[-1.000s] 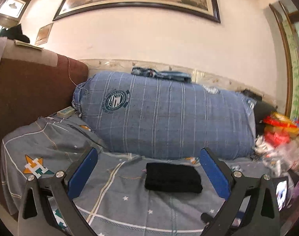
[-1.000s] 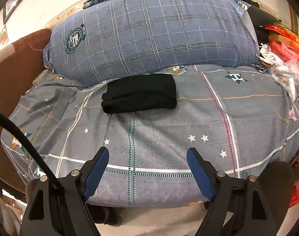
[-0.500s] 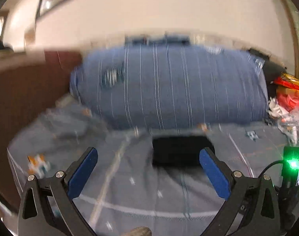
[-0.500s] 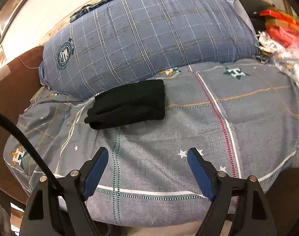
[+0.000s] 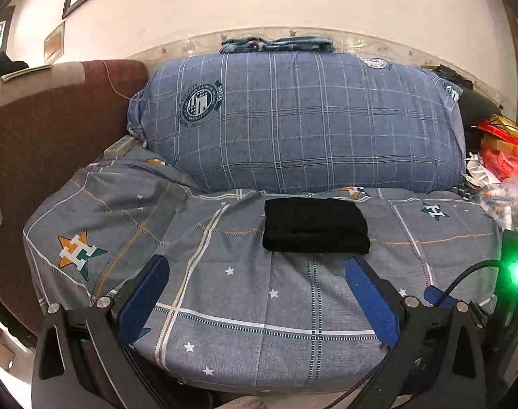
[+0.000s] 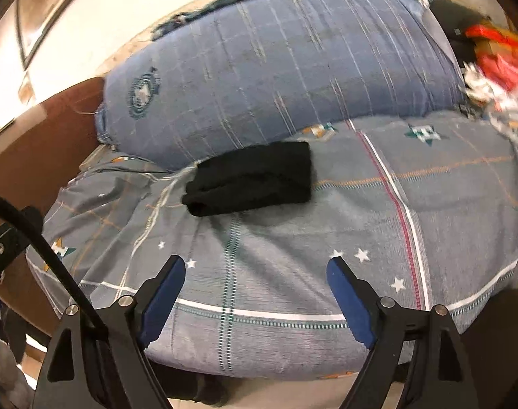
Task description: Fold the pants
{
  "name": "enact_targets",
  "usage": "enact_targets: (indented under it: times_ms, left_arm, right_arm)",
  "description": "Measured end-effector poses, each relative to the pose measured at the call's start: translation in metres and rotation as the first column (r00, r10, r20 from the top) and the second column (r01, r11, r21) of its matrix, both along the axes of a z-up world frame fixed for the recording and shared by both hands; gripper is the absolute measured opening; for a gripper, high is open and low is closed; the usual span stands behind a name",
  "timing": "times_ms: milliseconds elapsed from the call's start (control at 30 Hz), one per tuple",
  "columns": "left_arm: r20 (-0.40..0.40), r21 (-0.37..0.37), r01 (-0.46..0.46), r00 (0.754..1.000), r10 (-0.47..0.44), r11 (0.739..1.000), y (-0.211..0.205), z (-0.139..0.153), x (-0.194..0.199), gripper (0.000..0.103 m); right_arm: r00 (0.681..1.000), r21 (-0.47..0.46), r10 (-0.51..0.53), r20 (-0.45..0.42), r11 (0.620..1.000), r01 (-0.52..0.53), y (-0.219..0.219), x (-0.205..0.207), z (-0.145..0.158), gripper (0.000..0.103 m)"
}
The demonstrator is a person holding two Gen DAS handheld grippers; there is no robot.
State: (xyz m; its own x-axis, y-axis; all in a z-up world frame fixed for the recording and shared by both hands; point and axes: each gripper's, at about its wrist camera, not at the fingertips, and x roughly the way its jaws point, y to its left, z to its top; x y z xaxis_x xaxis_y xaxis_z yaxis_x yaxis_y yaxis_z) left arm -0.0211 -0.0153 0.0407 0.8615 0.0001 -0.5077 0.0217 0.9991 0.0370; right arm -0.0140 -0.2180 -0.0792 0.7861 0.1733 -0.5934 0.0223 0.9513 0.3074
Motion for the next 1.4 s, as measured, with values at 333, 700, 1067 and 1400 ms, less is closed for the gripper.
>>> enact_targets:
  times_ms: [333, 700, 1067, 1400]
  left_arm:
    - [-0.021, -0.020, 0.002, 1.000, -0.002, 1.000, 0.008, -0.005, -0.002, 0.103]
    - [-0.060, -0.060, -0.011, 0.998, 0.008, 0.998, 0.014, -0.012, 0.001, 0.103]
    - [-0.075, -0.074, -0.012, 0.997, 0.006, 0.997, 0.016, -0.014, 0.002, 0.103]
    - [-0.090, -0.076, -0.007, 0.996, 0.000, 0.997, 0.019, -0.019, 0.004, 0.103]
  right_arm:
    - [0.999, -0.078, 0.012, 0.041, 0.997, -0.009, 0.020, -0.007, 0.010, 0.092]
    - [0.999, -0.091, 0.010, 0.031, 0.996, -0.007, 0.018, -0.005, 0.008, 0.093]
    - [1.000, -0.109, 0.006, 0.029, 0.994, -0.003, 0.021, -0.005, 0.008, 0.094]
    - [1.000, -0.111, -0.003, 0.023, 0.994, 0.006, 0.021, -0.005, 0.006, 0.094]
